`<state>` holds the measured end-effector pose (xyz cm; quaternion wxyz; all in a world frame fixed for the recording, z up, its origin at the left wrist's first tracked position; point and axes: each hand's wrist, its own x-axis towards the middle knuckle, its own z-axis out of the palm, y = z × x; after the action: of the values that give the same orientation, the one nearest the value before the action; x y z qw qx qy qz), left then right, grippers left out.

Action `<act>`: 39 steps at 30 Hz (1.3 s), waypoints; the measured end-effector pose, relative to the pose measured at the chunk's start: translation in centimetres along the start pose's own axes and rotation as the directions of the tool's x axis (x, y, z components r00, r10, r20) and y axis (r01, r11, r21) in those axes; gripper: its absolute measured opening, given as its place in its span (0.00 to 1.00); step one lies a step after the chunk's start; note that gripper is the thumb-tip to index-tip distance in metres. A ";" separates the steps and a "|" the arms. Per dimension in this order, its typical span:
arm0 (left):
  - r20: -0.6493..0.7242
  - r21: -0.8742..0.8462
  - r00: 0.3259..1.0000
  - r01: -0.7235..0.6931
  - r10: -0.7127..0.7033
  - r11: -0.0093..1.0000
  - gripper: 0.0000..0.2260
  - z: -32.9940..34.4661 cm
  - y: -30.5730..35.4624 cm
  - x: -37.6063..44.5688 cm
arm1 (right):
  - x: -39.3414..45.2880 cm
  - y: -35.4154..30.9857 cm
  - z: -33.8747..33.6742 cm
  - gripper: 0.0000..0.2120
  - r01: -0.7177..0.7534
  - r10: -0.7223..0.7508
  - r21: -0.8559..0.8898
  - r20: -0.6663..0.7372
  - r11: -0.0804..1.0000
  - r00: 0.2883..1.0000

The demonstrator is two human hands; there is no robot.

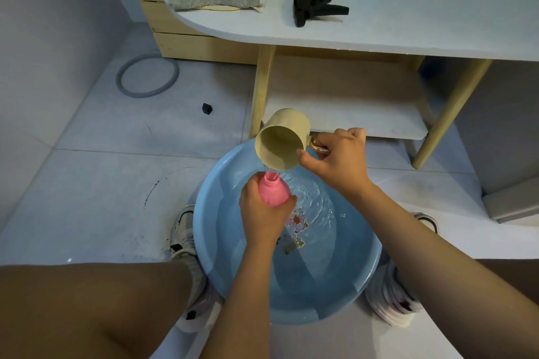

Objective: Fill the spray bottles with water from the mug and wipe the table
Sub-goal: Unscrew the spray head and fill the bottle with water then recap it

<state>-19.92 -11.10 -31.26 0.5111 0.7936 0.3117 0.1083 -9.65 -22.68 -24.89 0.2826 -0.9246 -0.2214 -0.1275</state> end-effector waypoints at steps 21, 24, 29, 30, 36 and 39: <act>-0.009 -0.005 1.000 -0.006 0.006 1.000 0.29 0.1 0.0 -0.1 | 0.6 0.0 -0.5 0.20 0.100 -0.108 -0.070 -0.126 0.992 0.986; -0.014 -0.012 1.000 -0.007 0.007 1.000 0.28 0.1 0.0 -0.1 | 0.6 -0.1 -0.6 0.20 0.127 -0.137 -0.080 -0.141 0.989 0.980; -0.021 -0.002 0.999 -0.028 0.028 1.000 0.29 0.0 0.1 -0.1 | 0.6 -0.2 -0.6 0.19 0.186 -0.200 -0.087 -0.191 0.979 0.961; -0.017 0.003 0.999 -0.030 0.030 1.000 0.29 0.0 0.1 -0.2 | 0.6 -0.2 -0.7 0.19 0.196 -0.210 -0.088 -0.195 0.977 0.958; -0.017 -0.007 0.999 -0.031 0.031 0.999 0.29 0.0 0.2 -0.3 | 0.6 -0.4 -0.9 0.20 0.240 -0.264 -0.122 -0.240 0.963 0.934; -0.021 -0.005 1.000 -0.021 0.021 1.000 0.29 0.0 0.0 -0.3 | 0.7 -0.4 -0.9 0.20 0.248 -0.274 -0.132 -0.245 0.960 0.930</act>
<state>-20.13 -11.30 -31.23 0.5088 0.7944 0.3081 0.1228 -9.32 -22.64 -23.71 0.2439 -0.8747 -0.2969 -0.2953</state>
